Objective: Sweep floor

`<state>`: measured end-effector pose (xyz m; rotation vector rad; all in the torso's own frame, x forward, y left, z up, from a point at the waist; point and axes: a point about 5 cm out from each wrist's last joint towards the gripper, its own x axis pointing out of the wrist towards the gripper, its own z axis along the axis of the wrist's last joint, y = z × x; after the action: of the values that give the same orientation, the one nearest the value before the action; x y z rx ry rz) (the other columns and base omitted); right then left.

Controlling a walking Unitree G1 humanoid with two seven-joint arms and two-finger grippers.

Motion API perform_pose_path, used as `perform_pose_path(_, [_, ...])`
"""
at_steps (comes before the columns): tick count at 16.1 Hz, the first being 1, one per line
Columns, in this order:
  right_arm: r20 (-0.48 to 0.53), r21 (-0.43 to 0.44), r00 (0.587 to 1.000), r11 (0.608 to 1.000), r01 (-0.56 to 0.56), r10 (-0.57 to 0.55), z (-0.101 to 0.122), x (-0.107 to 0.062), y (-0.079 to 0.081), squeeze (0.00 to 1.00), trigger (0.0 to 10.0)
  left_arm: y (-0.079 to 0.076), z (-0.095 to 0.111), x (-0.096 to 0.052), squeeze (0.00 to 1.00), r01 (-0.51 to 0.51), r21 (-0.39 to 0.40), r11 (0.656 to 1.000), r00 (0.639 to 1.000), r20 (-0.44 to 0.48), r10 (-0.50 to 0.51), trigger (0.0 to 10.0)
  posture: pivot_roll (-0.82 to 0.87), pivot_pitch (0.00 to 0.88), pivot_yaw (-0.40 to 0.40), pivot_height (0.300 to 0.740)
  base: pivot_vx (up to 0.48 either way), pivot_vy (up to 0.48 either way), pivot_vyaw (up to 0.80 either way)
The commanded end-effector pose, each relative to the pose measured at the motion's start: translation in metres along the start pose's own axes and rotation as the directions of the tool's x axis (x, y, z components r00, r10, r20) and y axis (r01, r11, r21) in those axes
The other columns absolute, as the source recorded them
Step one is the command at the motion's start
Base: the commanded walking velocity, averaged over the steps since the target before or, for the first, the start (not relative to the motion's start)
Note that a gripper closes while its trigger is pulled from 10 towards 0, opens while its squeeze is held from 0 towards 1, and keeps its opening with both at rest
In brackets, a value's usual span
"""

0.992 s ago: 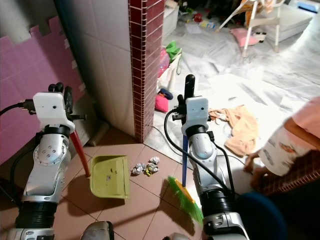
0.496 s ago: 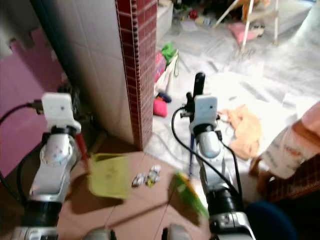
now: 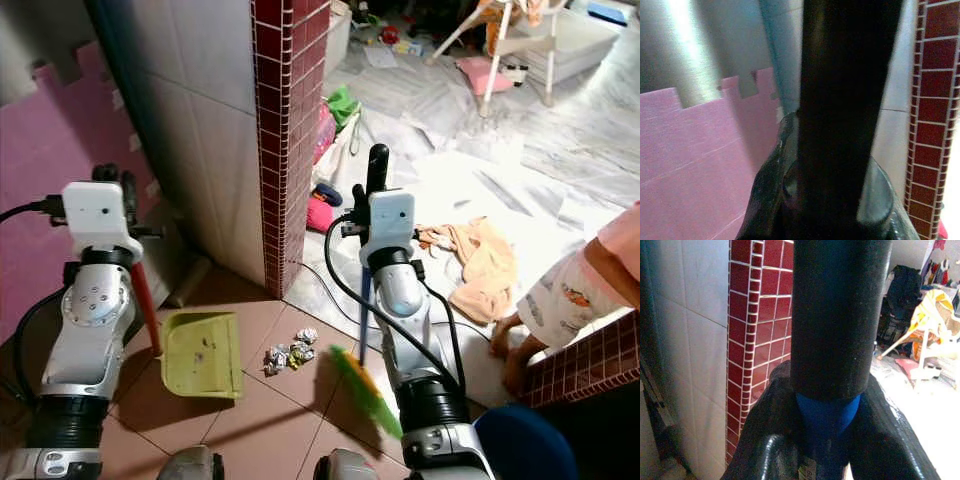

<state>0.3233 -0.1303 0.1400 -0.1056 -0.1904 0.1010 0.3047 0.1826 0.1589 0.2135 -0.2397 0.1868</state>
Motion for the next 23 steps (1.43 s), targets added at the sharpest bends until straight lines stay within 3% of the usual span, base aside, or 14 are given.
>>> perform_pose_path(1, [0.028, -0.009, 0.999, 1.000, 0.019, -0.018, 0.006, 0.003, -0.006, 0.00, 10.0, -0.003, 0.011, 0.005, 0.00, 0.008, -0.009, 1.000, 0.999, 0.052, -0.007, 10.0, -0.01, 0.069, -0.056, 0.740, 0.000, 0.000, 0.00])
perform_pose_path(5, [0.007, 0.037, 0.999, 0.998, 0.048, -0.048, 0.004, 0.004, -0.007, 0.00, 10.0, -0.003, 0.007, 0.008, 0.00, 0.012, 0.003, 1.000, 0.999, 0.044, -0.012, 10.0, -0.01, 0.069, -0.055, 0.740, 0.000, 0.000, 0.00])
perform_pose_path(11, [-0.029, 0.206, 0.998, 0.977, 0.054, -0.049, 0.005, 0.012, 0.007, 0.00, 10.0, -0.009, -0.003, 0.012, 0.00, 0.013, 0.008, 1.000, 1.000, 0.028, -0.013, 10.0, -0.02, 0.057, -0.062, 0.740, 0.000, 0.000, 0.00])
perform_pose_path(14, [-0.054, 0.297, 0.998, 0.954, 0.046, -0.031, 0.005, 0.014, 0.015, 0.00, 10.0, -0.019, -0.006, 0.013, 0.00, 0.040, 0.002, 0.999, 0.999, 0.037, -0.040, 10.0, -0.03, 0.055, -0.069, 0.740, 0.000, 0.000, 0.00])
perform_pose_path(17, [-0.063, 0.380, 0.997, 0.925, -0.019, 0.046, 0.010, 0.015, 0.033, 0.00, 10.0, -0.038, -0.011, 0.016, 0.00, 0.080, -0.034, 0.996, 0.997, 0.022, -0.079, 10.0, -0.07, 0.063, -0.088, 0.740, 0.000, 0.000, 0.00])
perform_pose_path(19, [-0.036, 0.348, 0.995, 0.934, -0.080, 0.098, 0.015, 0.014, 0.037, 0.00, 10.0, -0.047, -0.014, 0.019, 0.00, 0.078, -0.060, 0.995, 0.997, 0.005, -0.078, 10.0, -0.09, 0.067, -0.099, 0.740, 0.000, 0.000, 0.00])
perform_pose_path(21, [0.058, 0.173, 0.983, 0.968, -0.184, 0.176, 0.031, 0.015, 0.027, 0.00, 10.0, -0.051, -0.017, 0.018, 0.00, 0.063, -0.046, 0.997, 0.998, -0.013, -0.064, 10.0, -0.10, 0.071, -0.109, 0.740, 0.000, 0.000, 0.00])
perform_pose_path(23, [0.088, 0.102, 0.971, 0.967, -0.233, 0.224, 0.041, 0.020, 0.012, 0.00, 10.0, -0.045, -0.013, 0.018, 0.00, 0.028, -0.051, 0.998, 1.000, 0.008, -0.028, 10.0, -0.11, 0.074, -0.114, 0.740, 0.000, 0.000, 0.00])
